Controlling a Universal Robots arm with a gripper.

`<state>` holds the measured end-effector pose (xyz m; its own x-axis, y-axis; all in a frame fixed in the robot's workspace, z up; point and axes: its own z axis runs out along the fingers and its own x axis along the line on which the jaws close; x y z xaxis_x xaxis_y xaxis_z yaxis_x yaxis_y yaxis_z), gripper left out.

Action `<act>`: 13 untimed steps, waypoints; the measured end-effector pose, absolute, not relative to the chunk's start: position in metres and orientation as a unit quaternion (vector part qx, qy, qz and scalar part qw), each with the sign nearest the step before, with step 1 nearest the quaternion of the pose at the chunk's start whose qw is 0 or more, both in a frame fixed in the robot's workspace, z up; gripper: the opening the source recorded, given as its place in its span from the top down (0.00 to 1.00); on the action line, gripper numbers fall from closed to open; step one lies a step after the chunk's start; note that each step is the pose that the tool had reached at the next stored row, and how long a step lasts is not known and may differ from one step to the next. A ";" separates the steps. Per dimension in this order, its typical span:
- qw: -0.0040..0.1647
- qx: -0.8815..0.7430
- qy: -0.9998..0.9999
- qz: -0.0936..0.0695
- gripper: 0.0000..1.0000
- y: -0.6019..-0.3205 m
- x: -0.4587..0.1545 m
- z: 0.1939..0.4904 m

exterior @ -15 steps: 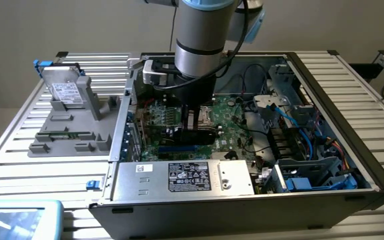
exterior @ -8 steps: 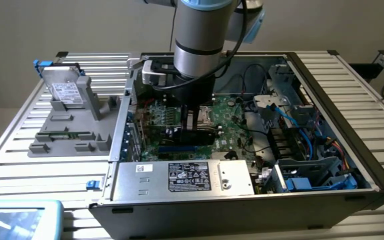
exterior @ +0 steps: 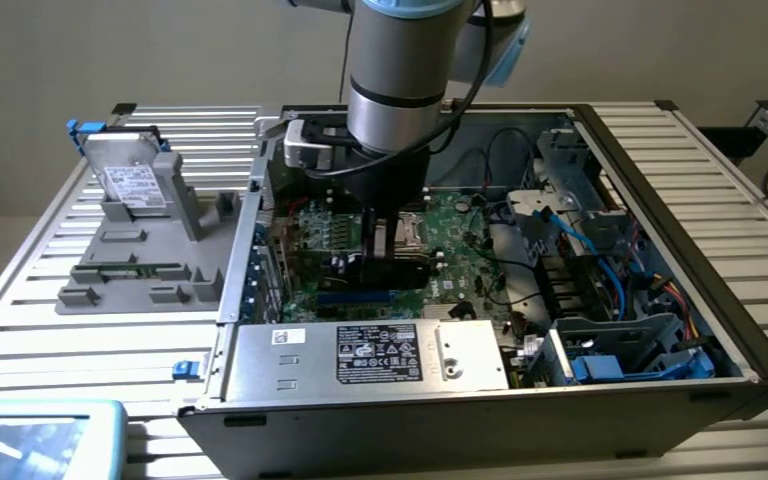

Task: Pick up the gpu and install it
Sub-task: 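Insert the gpu into the slot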

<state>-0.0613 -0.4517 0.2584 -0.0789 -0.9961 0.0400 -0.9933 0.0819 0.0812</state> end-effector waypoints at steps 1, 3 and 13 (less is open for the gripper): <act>0.043 0.678 -0.733 -0.016 0.72 -0.451 -0.061 0.258; 0.044 0.680 -0.731 -0.015 0.72 -0.451 -0.061 0.258; 0.048 0.686 -0.726 -0.010 0.72 -0.445 -0.062 0.257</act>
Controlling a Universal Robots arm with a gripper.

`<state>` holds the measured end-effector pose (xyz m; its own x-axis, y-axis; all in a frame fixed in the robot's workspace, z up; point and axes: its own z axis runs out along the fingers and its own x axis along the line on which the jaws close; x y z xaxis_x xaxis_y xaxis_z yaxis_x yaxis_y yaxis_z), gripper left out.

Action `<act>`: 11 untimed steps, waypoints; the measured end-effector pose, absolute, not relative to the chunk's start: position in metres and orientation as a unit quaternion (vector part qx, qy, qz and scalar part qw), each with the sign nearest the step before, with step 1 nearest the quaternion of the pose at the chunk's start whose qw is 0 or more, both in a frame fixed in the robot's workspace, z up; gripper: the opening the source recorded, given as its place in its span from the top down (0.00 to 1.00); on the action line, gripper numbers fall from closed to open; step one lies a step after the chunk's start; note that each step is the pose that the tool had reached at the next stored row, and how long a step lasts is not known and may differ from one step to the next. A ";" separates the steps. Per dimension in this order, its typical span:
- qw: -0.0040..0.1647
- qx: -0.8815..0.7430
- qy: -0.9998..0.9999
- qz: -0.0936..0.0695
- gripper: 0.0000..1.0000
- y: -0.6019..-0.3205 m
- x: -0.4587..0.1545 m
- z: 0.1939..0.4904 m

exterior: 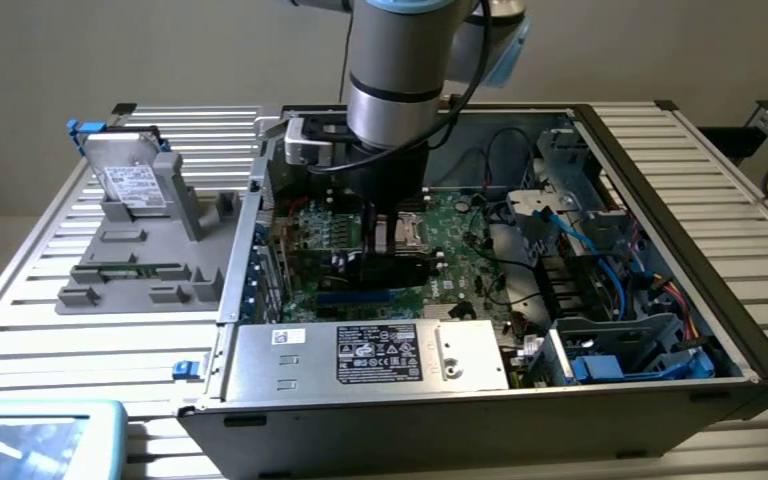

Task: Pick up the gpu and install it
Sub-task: 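Insert the gpu into the slot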

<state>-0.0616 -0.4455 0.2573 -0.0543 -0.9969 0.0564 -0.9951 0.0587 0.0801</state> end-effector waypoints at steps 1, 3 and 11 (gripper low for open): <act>0.048 0.686 -0.726 -0.010 0.72 -0.445 -0.062 0.257; 0.048 0.688 -0.724 -0.010 0.72 -0.446 -0.062 0.257; 0.048 0.691 -0.722 -0.009 0.72 -0.446 -0.066 0.256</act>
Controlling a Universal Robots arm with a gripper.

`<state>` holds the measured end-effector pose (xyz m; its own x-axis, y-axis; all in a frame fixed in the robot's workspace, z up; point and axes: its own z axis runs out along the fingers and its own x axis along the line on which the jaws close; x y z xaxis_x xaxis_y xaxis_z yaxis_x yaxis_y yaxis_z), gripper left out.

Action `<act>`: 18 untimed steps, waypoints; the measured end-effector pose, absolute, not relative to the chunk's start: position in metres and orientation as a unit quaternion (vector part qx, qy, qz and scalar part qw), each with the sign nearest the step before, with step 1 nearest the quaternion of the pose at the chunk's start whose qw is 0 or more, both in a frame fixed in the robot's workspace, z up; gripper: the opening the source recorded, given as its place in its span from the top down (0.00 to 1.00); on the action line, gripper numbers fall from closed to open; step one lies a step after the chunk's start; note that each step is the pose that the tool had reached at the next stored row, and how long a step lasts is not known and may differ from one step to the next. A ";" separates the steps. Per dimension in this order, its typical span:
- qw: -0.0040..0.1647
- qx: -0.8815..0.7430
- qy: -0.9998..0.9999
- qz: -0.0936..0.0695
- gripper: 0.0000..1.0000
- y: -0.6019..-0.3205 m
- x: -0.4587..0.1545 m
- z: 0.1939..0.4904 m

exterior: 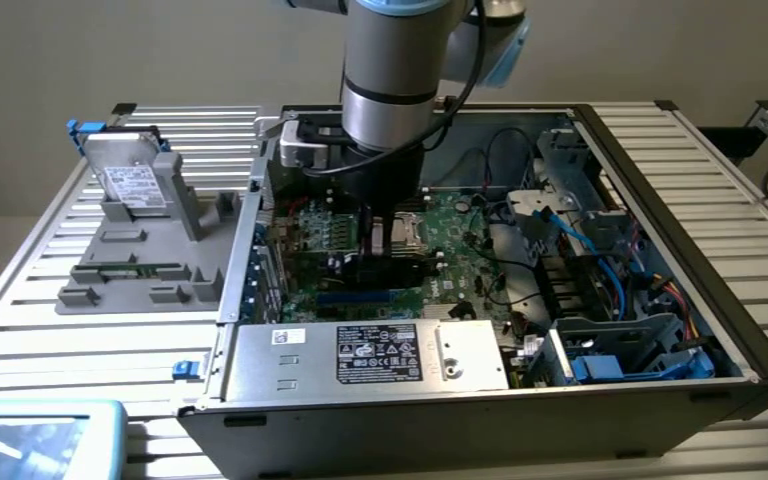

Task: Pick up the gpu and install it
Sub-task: 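Insert the gpu into the slot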

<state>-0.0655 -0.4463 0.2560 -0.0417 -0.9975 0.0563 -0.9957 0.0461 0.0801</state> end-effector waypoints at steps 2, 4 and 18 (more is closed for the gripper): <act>0.048 0.691 -0.721 -0.010 0.72 -0.448 -0.066 0.256; 0.048 0.691 -0.722 -0.010 0.72 -0.448 -0.066 0.256; 0.047 0.691 -0.722 -0.010 0.72 -0.450 -0.071 0.255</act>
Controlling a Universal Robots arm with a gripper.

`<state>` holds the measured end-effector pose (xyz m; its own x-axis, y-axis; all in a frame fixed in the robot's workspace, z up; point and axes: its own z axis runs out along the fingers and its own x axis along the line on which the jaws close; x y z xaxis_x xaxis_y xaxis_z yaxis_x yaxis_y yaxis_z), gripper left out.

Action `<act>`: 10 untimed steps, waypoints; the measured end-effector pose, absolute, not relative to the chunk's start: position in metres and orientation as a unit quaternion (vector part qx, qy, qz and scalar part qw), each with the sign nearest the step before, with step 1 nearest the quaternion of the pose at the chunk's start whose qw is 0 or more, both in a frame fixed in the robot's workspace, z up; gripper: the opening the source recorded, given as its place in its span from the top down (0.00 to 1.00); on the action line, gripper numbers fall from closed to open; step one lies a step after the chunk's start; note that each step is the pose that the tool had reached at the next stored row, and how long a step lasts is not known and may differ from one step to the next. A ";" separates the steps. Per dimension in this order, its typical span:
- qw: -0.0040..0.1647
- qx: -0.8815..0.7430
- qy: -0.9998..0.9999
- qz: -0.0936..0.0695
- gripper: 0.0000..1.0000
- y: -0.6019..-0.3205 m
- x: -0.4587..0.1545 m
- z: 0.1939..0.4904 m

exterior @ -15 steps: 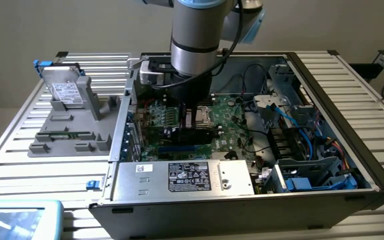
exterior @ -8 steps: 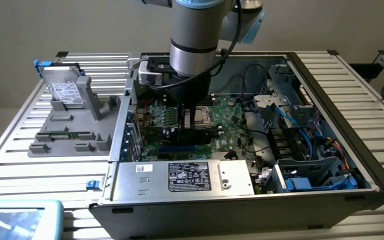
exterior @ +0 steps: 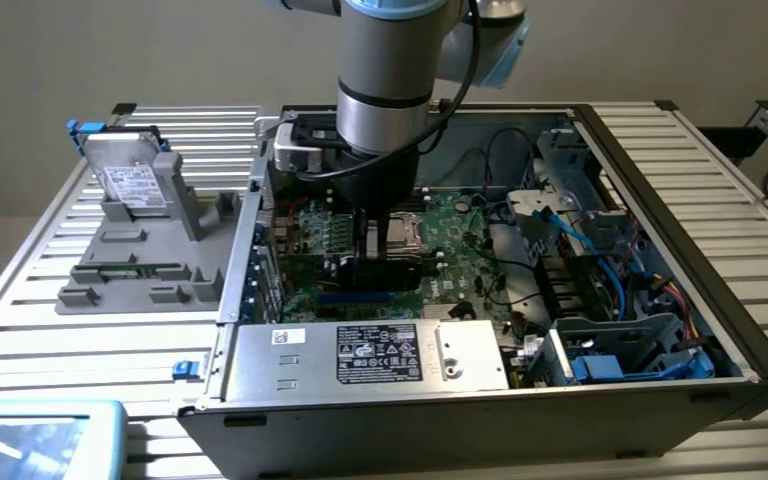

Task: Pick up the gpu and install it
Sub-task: 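Insert the gpu into the slot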

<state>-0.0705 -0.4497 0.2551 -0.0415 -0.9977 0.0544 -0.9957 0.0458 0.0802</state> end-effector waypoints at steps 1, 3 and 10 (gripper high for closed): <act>0.047 0.691 -0.722 -0.010 0.72 -0.450 -0.071 0.255; 0.048 0.691 -0.722 -0.010 0.72 -0.450 -0.071 0.255; 0.047 0.691 -0.722 -0.010 0.72 -0.450 -0.074 0.254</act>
<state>-0.0736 -0.4501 0.2536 -0.0414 -0.9977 0.0544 -0.9957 0.0457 0.0803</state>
